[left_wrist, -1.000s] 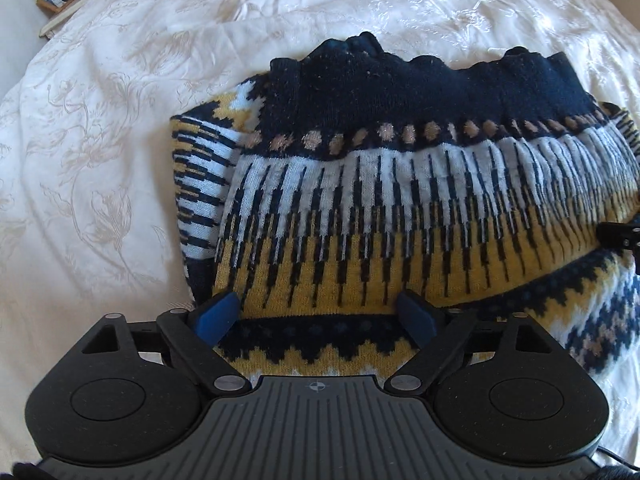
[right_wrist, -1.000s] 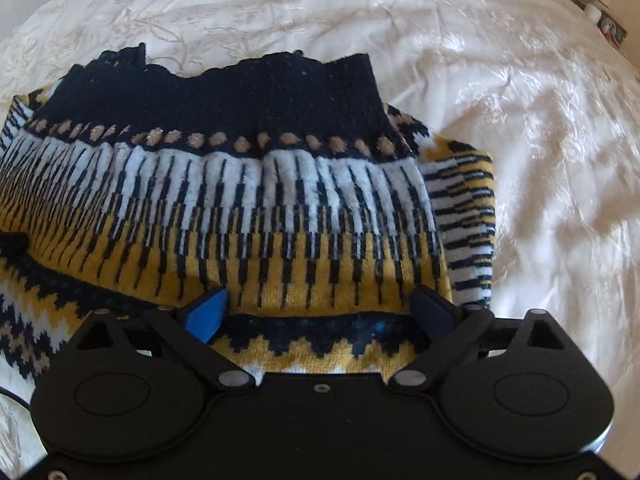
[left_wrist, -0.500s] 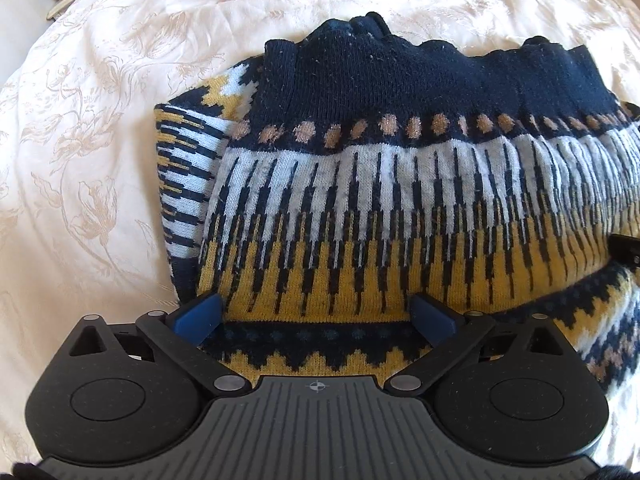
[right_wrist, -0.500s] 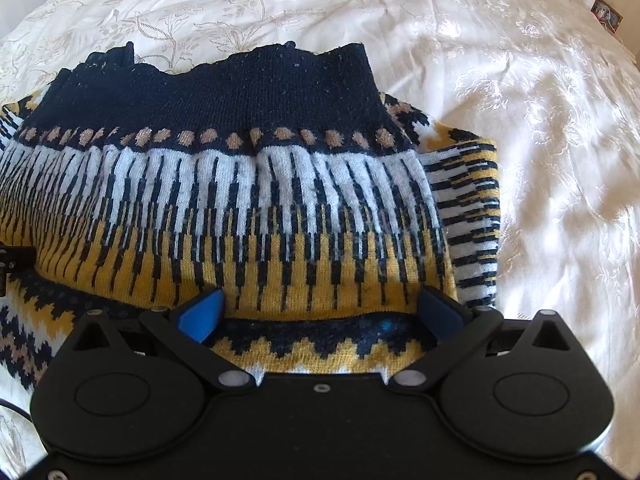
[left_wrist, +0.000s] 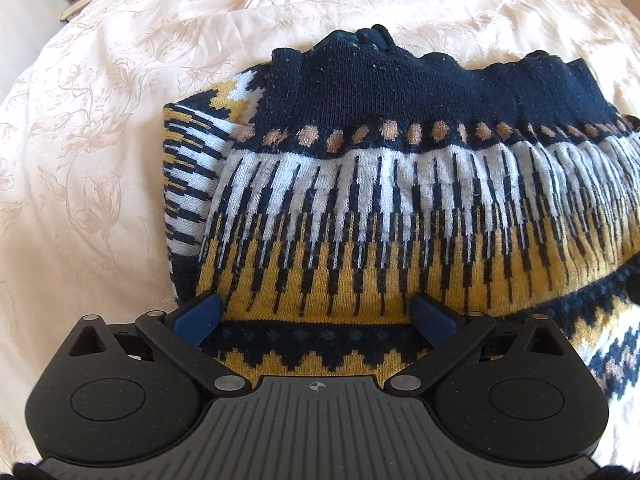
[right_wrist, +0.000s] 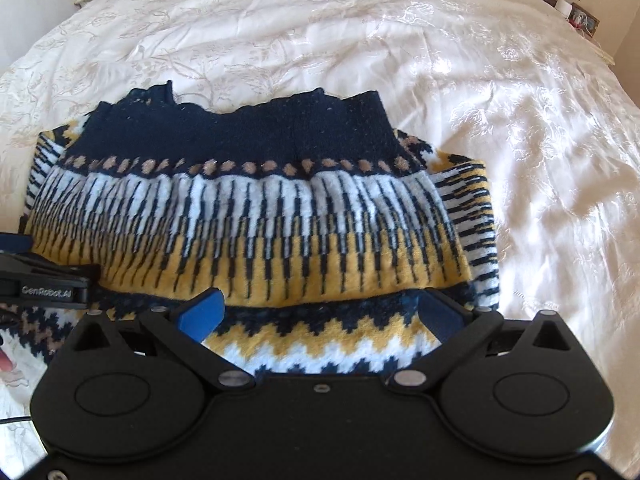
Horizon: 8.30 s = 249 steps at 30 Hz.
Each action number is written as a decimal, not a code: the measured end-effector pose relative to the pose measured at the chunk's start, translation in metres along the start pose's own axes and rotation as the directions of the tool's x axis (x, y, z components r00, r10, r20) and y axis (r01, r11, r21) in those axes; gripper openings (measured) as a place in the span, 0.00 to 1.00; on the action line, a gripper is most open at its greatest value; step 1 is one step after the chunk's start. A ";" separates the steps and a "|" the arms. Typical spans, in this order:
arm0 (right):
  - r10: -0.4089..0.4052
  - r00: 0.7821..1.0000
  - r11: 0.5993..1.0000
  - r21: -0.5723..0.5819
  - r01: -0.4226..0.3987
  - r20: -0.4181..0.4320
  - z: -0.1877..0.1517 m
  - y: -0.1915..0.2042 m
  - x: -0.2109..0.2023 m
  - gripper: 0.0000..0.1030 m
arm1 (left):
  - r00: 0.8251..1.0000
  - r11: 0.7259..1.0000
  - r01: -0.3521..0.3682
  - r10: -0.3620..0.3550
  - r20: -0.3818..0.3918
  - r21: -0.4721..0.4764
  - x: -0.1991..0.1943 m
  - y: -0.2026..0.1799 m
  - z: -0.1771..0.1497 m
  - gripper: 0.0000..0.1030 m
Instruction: Fold small clothes
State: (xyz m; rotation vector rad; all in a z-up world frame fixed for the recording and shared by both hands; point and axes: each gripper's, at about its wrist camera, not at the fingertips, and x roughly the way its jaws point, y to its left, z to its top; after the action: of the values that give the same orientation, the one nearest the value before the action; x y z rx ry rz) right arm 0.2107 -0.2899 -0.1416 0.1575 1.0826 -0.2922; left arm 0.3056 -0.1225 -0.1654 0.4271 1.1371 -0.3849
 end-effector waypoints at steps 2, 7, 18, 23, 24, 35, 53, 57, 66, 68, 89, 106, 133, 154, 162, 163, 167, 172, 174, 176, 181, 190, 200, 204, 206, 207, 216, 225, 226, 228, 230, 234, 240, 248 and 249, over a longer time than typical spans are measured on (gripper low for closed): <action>0.006 0.999 0.999 -0.034 -0.007 -0.033 -0.010 0.010 0.005 0.99 | 1.000 1.000 0.001 -0.001 0.000 0.001 0.000 0.000 0.001 1.00; -0.041 0.994 0.998 -0.058 0.035 -0.100 -0.030 0.021 0.028 0.99 | 1.000 1.000 -0.002 0.002 -0.021 0.009 -0.001 0.000 -0.002 1.00; 0.058 0.996 0.998 -0.013 -0.059 -0.074 -0.042 0.023 0.021 1.00 | 0.998 0.975 0.018 -0.032 -0.057 -0.220 -0.032 -0.011 -0.004 0.98; 0.092 0.989 0.995 -0.032 -0.096 -0.118 -0.036 0.014 0.028 1.00 | 0.997 0.983 -0.008 -0.007 -0.083 -0.181 -0.021 -0.041 -0.007 0.98; 0.094 0.987 0.995 -0.033 -0.099 -0.132 -0.033 0.015 0.028 1.00 | 0.995 0.987 -0.026 0.011 -0.097 -0.161 -0.015 -0.045 -0.007 0.99; 0.276 0.960 0.960 0.062 -0.273 -0.051 -0.006 -0.058 -0.002 0.99 | 0.993 0.973 0.044 -0.067 -0.097 -0.225 0.010 -0.024 -0.016 1.00; 0.590 0.808 0.746 0.382 -0.545 0.000 -0.002 -0.159 0.052 1.00 | 0.993 0.969 0.008 -0.037 -0.113 -0.246 0.001 -0.036 -0.012 1.00; 0.638 0.769 0.686 0.430 -0.587 0.033 0.002 -0.165 0.059 1.00 | 0.997 0.961 0.033 -0.052 -0.062 -0.275 -0.023 -0.035 0.006 0.91; 0.680 0.730 0.633 0.450 -0.630 0.065 -0.003 -0.175 0.060 1.00 | 0.995 0.988 -0.034 0.020 -0.093 -0.153 0.011 -0.073 0.081 0.91; 0.677 0.733 0.633 0.458 -0.624 0.064 -0.003 -0.176 0.058 1.00 | 0.989 0.990 -0.066 0.048 -0.140 -0.127 0.028 -0.082 0.088 0.93; 0.681 0.732 0.656 0.432 -0.619 0.016 0.005 -0.167 0.053 0.41 | 0.992 0.978 -0.045 0.019 -0.123 -0.205 0.011 -0.065 0.077 0.88; 0.482 0.876 0.851 0.235 -0.471 0.009 0.058 -0.074 -0.050 0.33 | 0.998 0.960 0.005 -0.023 -0.061 -0.280 -0.094 0.046 -0.068 0.88; 0.606 0.791 0.794 -0.003 -0.608 -0.077 0.079 0.173 -0.038 0.52 | 0.994 0.948 0.068 -0.091 -0.060 -0.312 -0.090 0.146 -0.095 0.88; 0.288 0.958 0.947 0.141 -0.288 0.021 0.033 0.030 -0.041 0.90 | 0.992 0.997 0.060 -0.055 0.112 -0.040 -0.050 0.031 0.035 0.88; 0.305 0.952 0.944 0.124 -0.306 0.032 0.053 0.025 -0.024 0.95 | 0.996 0.972 0.077 -0.083 -0.018 -0.222 -0.013 0.082 -0.014 0.97; 0.299 0.954 0.945 0.126 -0.301 0.034 0.059 0.024 -0.019 0.96 | 0.997 0.974 0.072 -0.076 -0.011 -0.214 -0.015 0.082 -0.018 0.97; 0.261 0.965 0.954 0.145 -0.263 0.035 0.083 0.024 0.008 0.96 | 0.998 0.977 0.057 -0.056 0.012 -0.204 -0.019 0.077 -0.022 0.97; 0.214 0.975 0.972 0.110 -0.207 -0.056 0.107 0.041 0.055 0.96 | 0.997 0.968 0.076 -0.075 0.011 -0.239 -0.019 0.080 -0.026 0.97; 0.179 0.979 0.983 0.054 -0.174 -0.094 0.112 0.054 0.071 0.99 | 0.997 0.967 0.077 -0.078 0.006 -0.243 -0.019 0.080 -0.025 0.97; 0.160 0.980 0.987 0.022 -0.159 -0.117 0.115 0.064 0.082 0.99 | 0.997 0.966 0.073 -0.075 0.003 -0.247 -0.018 0.079 -0.023 0.98; 0.155 0.980 0.987 -0.026 -0.160 -0.126 0.121 0.070 0.087 0.99 | 0.998 0.964 0.061 -0.063 -0.001 -0.260 -0.023 0.078 -0.012 1.00; 0.197 0.979 0.980 0.017 -0.198 0.046 0.086 0.048 0.013 0.99 | 0.992 0.981 0.004 0.020 0.124 -0.193 -0.041 0.078 0.041 1.00; 0.211 0.973 0.974 0.100 -0.202 -0.093 0.032 0.063 0.021 0.99 | 0.995 0.979 -0.097 0.096 -0.010 -0.181 0.012 0.097 0.057 1.00; 0.198 0.977 0.974 0.130 -0.188 -0.073 0.033 0.059 0.005 0.99 | 0.994 0.982 -0.099 0.106 0.033 -0.160 -0.021 0.094 0.047 1.00; 0.196 0.980 0.974 0.124 -0.190 -0.044 0.033 0.058 -0.010 0.99 | 0.997 0.985 -0.071 0.076 0.028 -0.158 -0.040 0.093 0.036 1.00; 0.193 0.981 0.975 0.117 -0.189 -0.024 0.033 0.057 -0.018 0.99 | 0.998 0.985 -0.053 0.057 0.020 -0.161 -0.048 0.092 0.029 1.00; 0.115 0.992 0.992 0.067 -0.111 -0.046 0.008 0.063 -0.075 0.99 | 1.000 0.976 0.010 -0.010 -0.001 -0.220 -0.106 0.081 -0.045 1.00; 0.061 0.997 0.998 0.002 -0.061 -0.041 -0.021 0.073 -0.127 0.99 | 0.999 0.977 -0.010 0.019 0.040 -0.211 -0.162 0.058 -0.091 0.99; 0.066 0.997 0.998 -0.004 -0.066 -0.030 -0.024 0.073 -0.135 0.99 | 0.998 0.976 -0.019 0.031 0.049 -0.218 -0.169 0.055 -0.094 0.99; 0.081 0.997 0.997 -0.012 -0.081 -0.010 -0.030 0.071 -0.150 0.99 | 0.997 0.973 -0.031 0.046 0.061 -0.230 -0.181 0.051 -0.100 0.99; 0.091 0.996 0.996 -0.015 -0.091 0.002 -0.035 0.068 -0.162 0.99 | 0.995 0.967 -0.043 0.064 0.075 -0.250 -0.196 0.044 -0.108 0.98; 0.105 0.994 0.994 0.000 -0.105 0.032 -0.046 0.058 -0.186 0.99 | 0.992 0.965 -0.066 0.091 0.087 -0.256 -0.217 0.027 -0.117 0.98; 0.104 0.992 0.995 -0.002 -0.104 0.078 -0.062 0.045 -0.214 0.99 | 0.982 0.964 -0.142 0.166 0.092 -0.226 -0.240 -0.003 -0.130 0.98; 0.104 0.990 0.995 -0.003 -0.105 0.095 -0.078 0.031 -0.235 0.99 | 0.979 0.946 -0.145 0.179 0.095 -0.288 -0.264 -0.021 -0.147 0.98; 0.105 0.990 0.994 -0.002 -0.105 0.094 -0.080 0.030 -0.237 0.99 | 0.979 0.945 -0.147 0.180 0.092 -0.291 -0.265 -0.022 -0.149 0.98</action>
State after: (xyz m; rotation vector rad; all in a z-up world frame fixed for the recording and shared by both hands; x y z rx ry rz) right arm 0.0495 -0.2028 0.0309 0.2008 0.9769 -0.2049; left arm 0.0796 -0.0451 0.0240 0.2413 1.0151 -0.0964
